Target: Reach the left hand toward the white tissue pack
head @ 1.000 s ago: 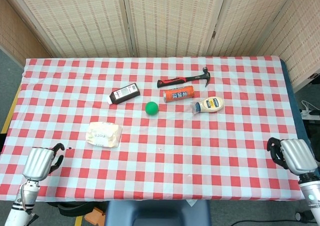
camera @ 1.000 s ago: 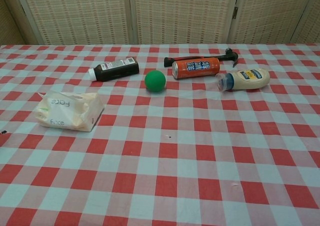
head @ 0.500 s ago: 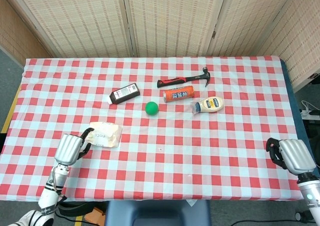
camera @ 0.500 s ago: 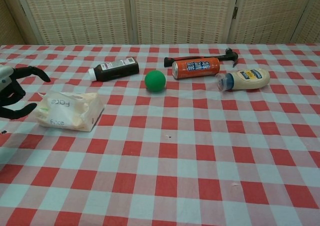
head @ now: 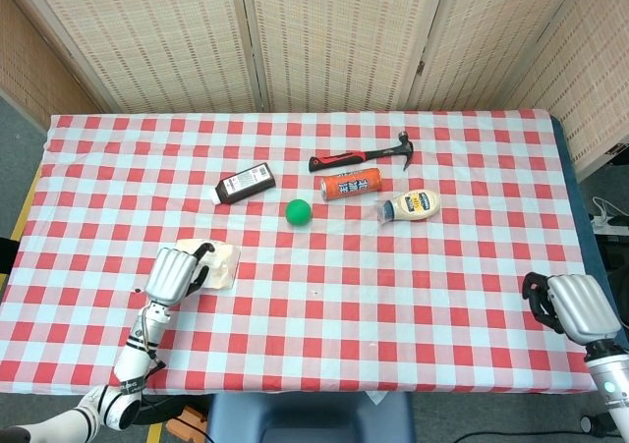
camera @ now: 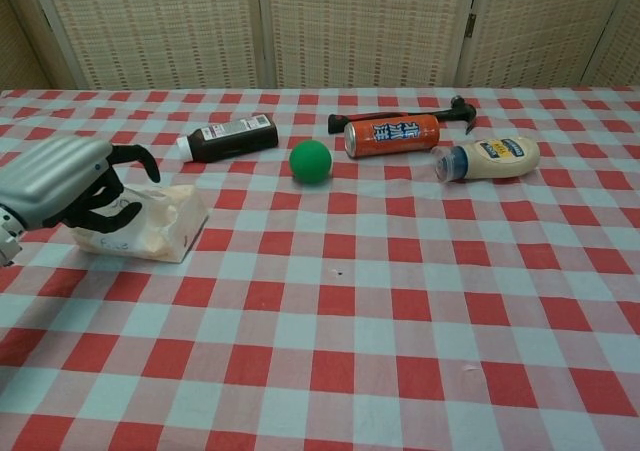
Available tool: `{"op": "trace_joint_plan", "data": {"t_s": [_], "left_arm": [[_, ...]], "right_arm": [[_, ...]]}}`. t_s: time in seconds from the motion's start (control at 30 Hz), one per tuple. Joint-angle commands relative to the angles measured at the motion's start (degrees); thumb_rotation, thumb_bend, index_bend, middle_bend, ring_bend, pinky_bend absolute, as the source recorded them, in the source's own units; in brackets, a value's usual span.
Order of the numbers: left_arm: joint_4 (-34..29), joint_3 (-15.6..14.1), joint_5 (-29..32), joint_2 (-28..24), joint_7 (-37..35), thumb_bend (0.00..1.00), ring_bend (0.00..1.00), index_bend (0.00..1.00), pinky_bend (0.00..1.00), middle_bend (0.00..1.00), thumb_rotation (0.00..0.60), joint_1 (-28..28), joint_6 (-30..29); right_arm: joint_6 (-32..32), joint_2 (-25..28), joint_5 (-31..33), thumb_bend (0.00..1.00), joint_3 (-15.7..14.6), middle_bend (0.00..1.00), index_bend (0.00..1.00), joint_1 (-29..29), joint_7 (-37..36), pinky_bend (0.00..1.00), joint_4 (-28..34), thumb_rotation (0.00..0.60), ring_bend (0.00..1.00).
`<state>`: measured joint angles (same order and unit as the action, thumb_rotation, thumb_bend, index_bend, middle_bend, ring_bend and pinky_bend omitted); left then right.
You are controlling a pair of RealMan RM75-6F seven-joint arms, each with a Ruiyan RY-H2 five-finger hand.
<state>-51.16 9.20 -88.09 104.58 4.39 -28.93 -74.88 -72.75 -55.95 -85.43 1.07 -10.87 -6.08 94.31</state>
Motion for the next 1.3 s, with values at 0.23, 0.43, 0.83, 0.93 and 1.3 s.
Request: {"op": "trace_joint_plan", "data": {"t_s": [0.23, 0.43, 0.83, 0.93, 1.3], "left_arm": [[2.84, 0.54, 1.69, 2.61, 0.48, 0.59, 0.94, 0.60, 1.00, 0.97, 0.600, -0.44, -1.57], [-0.48, -0.02, 1.09, -0.67, 2.26, 0.60, 0.94, 0.61, 1.00, 0.97, 0.600, 0.76, -4.64], [-15.00, -3.45, 1.57, -21.35, 9.11, 0.61, 0.94, 0.63, 1.00, 0.98, 0.600, 10.01, -11.73], [-16.47, -3.87, 3.88, -24.13, 9.67, 0.61, 0.94, 0.63, 1.00, 0.98, 0.600, 12.71, -12.01], [-14.30, -3.27, 6.32, -21.16, 10.69, 0.58, 0.94, 0.59, 1.00, 0.98, 0.600, 15.87, -14.09]], "right_arm": [[0.10, 0.15, 0.06, 0.36, -0.02, 0.87, 0.98, -0.04, -0.13, 0.98, 0.15, 0.600, 0.69], [0.51, 0.18, 0.29, 0.36, -0.05, 0.87, 0.98, -0.17, 0.01, 0.98, 0.15, 0.600, 0.69], [0.29, 0.49, 0.01, 0.36, -0.03, 0.87, 0.98, -0.14, -1.03, 0.98, 0.22, 0.600, 0.69], [0.47, 0.36, 0.16, 0.36, -0.06, 0.87, 0.98, -0.19, -0.59, 0.98, 0.22, 0.600, 0.69], [1.21, 0.15, 1.15, 0.36, 0.11, 0.87, 0.98, -0.45, 0.74, 0.98, 0.39, 0.600, 0.69]]}}
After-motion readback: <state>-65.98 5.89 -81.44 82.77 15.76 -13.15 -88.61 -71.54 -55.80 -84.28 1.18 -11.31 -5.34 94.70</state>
